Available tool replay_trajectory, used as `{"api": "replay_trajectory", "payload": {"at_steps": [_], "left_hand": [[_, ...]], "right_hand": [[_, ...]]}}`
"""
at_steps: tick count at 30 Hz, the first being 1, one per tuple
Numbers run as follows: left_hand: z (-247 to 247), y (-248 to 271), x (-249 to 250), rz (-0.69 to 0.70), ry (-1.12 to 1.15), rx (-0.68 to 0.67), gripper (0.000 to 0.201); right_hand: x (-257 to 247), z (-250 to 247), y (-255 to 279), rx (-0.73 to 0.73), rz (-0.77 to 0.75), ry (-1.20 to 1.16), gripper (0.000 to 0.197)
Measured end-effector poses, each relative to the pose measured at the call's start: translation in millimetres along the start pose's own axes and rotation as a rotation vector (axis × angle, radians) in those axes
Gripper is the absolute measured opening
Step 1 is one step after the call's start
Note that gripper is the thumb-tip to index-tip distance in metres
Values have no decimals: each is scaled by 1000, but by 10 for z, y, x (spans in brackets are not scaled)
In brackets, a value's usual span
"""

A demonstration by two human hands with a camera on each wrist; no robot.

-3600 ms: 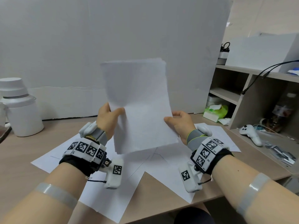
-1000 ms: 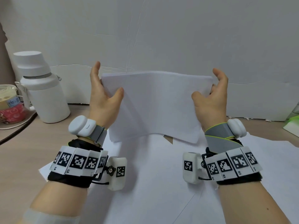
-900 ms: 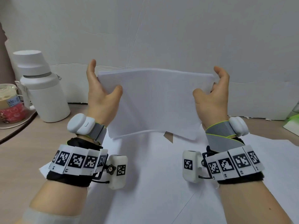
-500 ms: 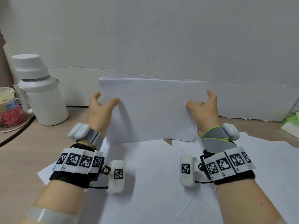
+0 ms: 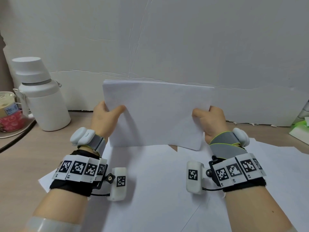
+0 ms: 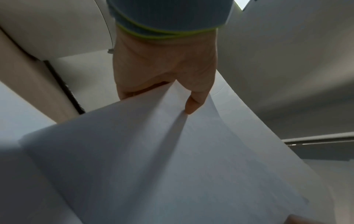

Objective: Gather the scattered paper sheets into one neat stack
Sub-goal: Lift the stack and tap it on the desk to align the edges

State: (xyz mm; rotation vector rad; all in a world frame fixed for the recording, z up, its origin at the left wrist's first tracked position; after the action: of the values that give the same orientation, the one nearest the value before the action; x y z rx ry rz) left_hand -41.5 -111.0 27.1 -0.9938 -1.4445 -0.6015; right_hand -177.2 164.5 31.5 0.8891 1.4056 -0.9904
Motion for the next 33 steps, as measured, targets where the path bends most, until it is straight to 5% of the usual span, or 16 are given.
{"api": "replay_trajectory", "payload": {"at_steps": [3,7,13,23,33], "left_hand": [[6,12,-13,-7,24,-18,18],[5,-7,-52,-15,65,-7,41],[26,-20,-51,10,42,-30,28],[-10,-59,-218,-95,89,-213,42],[45,-42,-186,-50,84,-204,35]], "right_hand": [[5,-12,-1,-19,30,4,14],[14,-5,-16,-20,29,-15,18],[6,-14,-17,0,26,-21,20],[53,-45,-32,-26,105,31,16],[54,-13,-15,-51,87,59,20]]}}
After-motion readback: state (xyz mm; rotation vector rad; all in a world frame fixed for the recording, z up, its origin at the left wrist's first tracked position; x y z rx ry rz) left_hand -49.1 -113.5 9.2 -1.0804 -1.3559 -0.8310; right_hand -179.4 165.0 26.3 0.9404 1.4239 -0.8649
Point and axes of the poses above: each hand's wrist, its own y-axis away from the middle knuckle, its own z-axis out of the palm, x = y × z, the point moved 5 cm from there along -y, towards the middle knuckle, and after that the axes turned 15 degrees about -x, right-handed, at the moved point
